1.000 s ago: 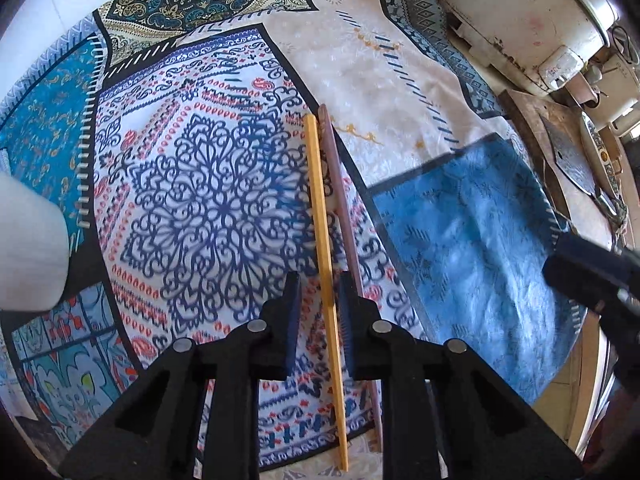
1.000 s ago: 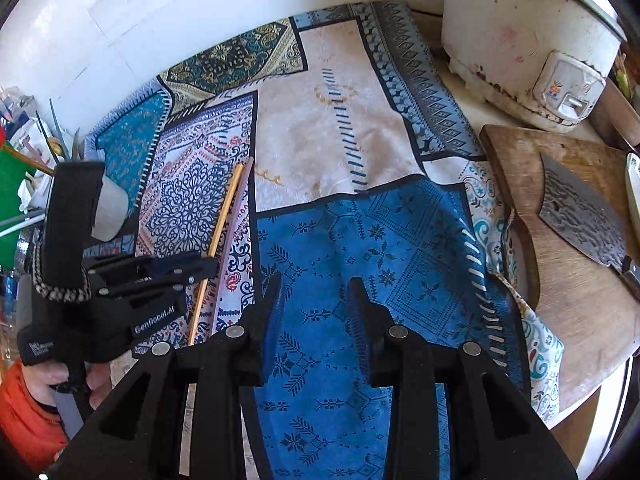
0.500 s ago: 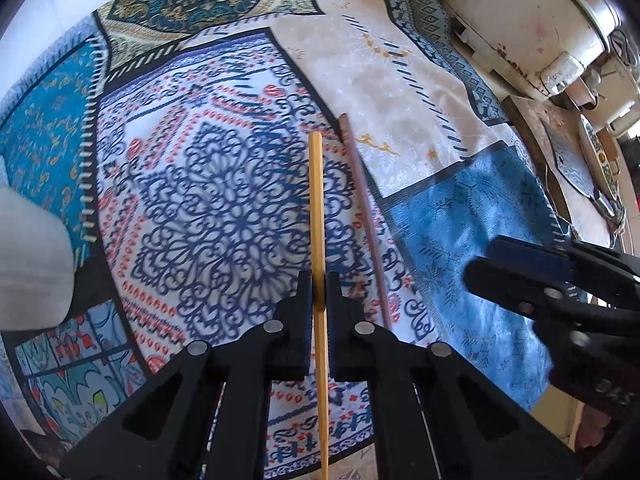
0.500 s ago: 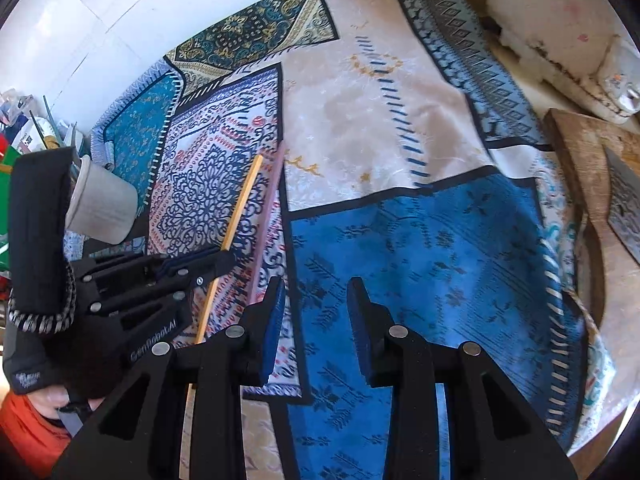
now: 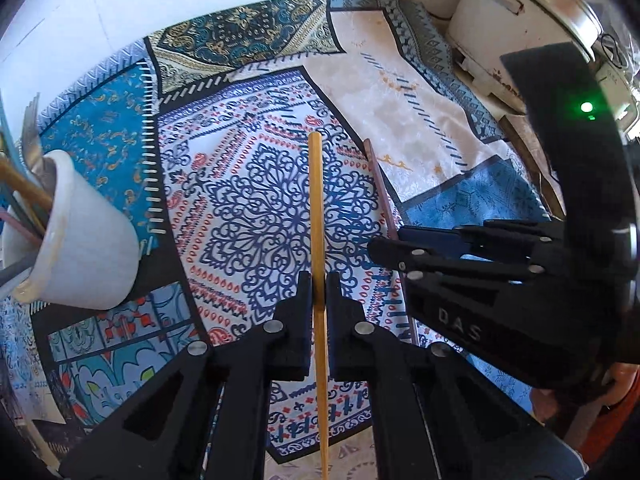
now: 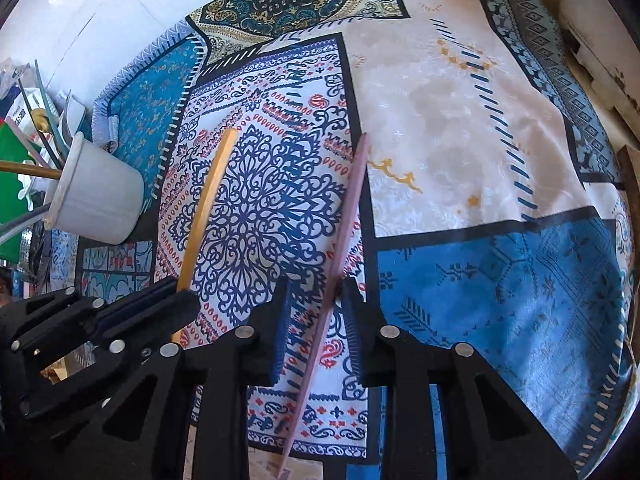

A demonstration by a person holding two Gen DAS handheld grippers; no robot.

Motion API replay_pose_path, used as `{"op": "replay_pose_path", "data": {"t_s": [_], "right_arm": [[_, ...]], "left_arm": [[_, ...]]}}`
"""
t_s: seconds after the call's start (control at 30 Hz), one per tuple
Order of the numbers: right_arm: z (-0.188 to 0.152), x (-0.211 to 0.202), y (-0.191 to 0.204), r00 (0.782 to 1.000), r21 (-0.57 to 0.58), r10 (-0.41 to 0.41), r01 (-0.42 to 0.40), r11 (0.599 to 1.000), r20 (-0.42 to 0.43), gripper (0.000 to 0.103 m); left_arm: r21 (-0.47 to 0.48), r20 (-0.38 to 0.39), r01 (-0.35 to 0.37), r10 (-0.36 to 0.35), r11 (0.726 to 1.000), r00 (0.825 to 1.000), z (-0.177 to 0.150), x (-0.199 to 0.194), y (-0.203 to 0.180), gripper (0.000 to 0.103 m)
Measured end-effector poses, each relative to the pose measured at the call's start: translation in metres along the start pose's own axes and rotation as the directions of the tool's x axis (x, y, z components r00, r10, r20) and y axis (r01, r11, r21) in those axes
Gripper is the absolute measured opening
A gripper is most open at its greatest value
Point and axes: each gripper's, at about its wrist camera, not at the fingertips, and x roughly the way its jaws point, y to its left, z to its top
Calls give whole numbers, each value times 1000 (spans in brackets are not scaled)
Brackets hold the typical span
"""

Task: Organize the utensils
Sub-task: 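Grasp the yellow chopstick with the left tool while the right tool grasps the pink chopstick, then lift both chopsticks upright and carry them toward the white cup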

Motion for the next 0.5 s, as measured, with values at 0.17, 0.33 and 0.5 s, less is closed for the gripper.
{"op": "replay_pose_path", "data": {"t_s": [0.17,0.33,0.5], "right_arm": [[6,3,3,1000,-21,-25,25,999,18,8],[11,5,0,1000,-3,-2,2,1000,10,6],[9,-13,-5,999,11,6,-7,1000,48,6]], "left_arm": [[-1,15,1,-1,1000,1000,1,-5,3,4],[1,27,5,-5,1000,1000,2,-9,-1,4],[8,57,15,-15,1000,998,5,-22,-6,4]]}}
